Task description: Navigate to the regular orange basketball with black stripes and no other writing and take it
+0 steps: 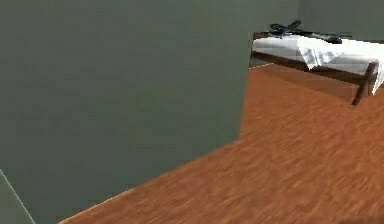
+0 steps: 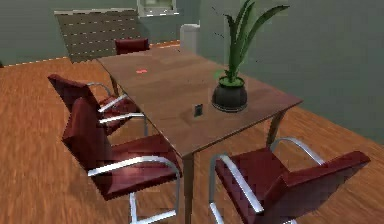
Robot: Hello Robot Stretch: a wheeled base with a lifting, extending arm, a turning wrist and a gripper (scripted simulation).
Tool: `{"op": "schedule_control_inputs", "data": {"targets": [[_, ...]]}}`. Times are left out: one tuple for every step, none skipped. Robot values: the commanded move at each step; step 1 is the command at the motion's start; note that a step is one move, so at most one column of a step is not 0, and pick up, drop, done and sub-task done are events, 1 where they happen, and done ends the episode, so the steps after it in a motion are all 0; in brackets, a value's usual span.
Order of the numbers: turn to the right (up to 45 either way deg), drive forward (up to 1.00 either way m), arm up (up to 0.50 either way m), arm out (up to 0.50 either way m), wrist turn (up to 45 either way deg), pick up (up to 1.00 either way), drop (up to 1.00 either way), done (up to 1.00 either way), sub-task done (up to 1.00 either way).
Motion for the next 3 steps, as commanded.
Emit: {"op": "schedule_control_inputs", "data": {"targets": [[45.0,0.0,0.0,0.0,0.0,0.0,0.0,0.0,0.0],[0.0,0.1,0.0,0.0,0.0,0.0,0.0,0.0,0.0],[-39.0,0.0,0.0,0.0,0.0,0.0,0.0,0.0,0.0]]}}
